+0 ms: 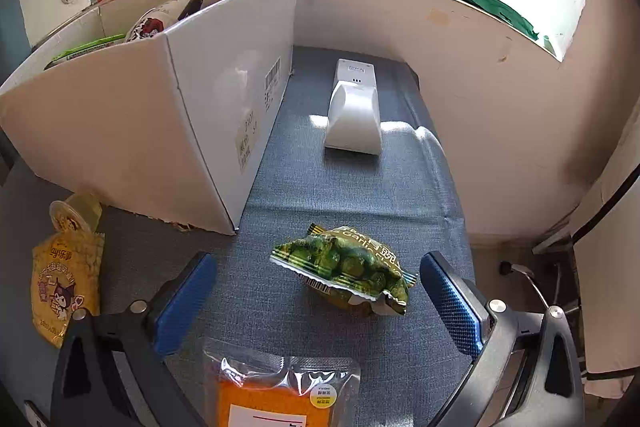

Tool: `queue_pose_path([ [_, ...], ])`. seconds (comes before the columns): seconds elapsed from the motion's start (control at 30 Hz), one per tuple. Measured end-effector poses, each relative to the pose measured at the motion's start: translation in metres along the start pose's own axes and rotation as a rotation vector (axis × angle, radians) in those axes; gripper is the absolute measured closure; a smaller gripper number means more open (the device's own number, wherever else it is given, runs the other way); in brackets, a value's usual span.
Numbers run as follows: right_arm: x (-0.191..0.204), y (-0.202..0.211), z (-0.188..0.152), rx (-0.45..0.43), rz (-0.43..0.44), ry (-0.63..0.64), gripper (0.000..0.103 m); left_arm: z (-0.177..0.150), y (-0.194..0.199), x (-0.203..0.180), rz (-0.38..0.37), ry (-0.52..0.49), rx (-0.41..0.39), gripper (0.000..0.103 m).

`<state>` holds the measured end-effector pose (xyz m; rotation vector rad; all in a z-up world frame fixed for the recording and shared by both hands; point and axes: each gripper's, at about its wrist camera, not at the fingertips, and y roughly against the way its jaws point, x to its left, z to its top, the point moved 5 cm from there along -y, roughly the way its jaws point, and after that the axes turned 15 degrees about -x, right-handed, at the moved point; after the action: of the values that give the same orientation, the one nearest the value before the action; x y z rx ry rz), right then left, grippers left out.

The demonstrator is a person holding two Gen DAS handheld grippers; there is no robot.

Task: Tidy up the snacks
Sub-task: 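Grasp the green pea snack pack with the right tool while the left grasps the Kuromi Lay's pack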

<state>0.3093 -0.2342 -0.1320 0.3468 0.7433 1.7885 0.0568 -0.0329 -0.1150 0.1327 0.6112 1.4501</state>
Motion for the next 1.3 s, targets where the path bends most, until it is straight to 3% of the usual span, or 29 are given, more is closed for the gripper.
queue_pose_path([
  [0.23, 0.003, -0.016, -0.004, 0.042, -0.008, -0.044, 0.000, -0.001, 0.002, 0.010, 0.016, 0.029, 0.001, 0.000],
  [0.27, 0.001, -0.015, -0.004, 0.040, -0.003, -0.066, 0.006, -0.001, 0.002, 0.011, 0.018, 0.034, 0.002, 0.000],
  [0.33, -0.002, -0.013, -0.002, 0.037, 0.022, -0.105, 0.037, 0.000, 0.003, 0.012, 0.019, 0.037, -0.001, 0.000],
  [0.37, -0.002, -0.010, 0.001, 0.030, 0.021, -0.107, 0.058, 0.000, 0.003, 0.012, 0.018, 0.035, 0.001, 0.000],
  [0.57, 0.008, 0.012, 0.005, -0.006, 0.037, -0.063, 0.059, 0.003, -0.003, 0.007, 0.011, 0.015, 0.013, 0.000],
  [0.9, 0.042, 0.105, -0.018, -0.108, 0.186, -0.080, 0.059, 0.020, -0.062, -0.027, 0.020, -0.098, 0.139, 0.000],
  [1.1, 0.044, 0.145, -0.062, -0.122, 0.190, -0.127, 0.058, 0.030, -0.114, -0.052, 0.077, -0.188, 0.207, 0.000],
  [1.3, 0.040, 0.169, -0.095, -0.098, 0.222, -0.190, 0.059, 0.027, -0.159, -0.049, 0.177, -0.252, 0.249, 0.000],
])
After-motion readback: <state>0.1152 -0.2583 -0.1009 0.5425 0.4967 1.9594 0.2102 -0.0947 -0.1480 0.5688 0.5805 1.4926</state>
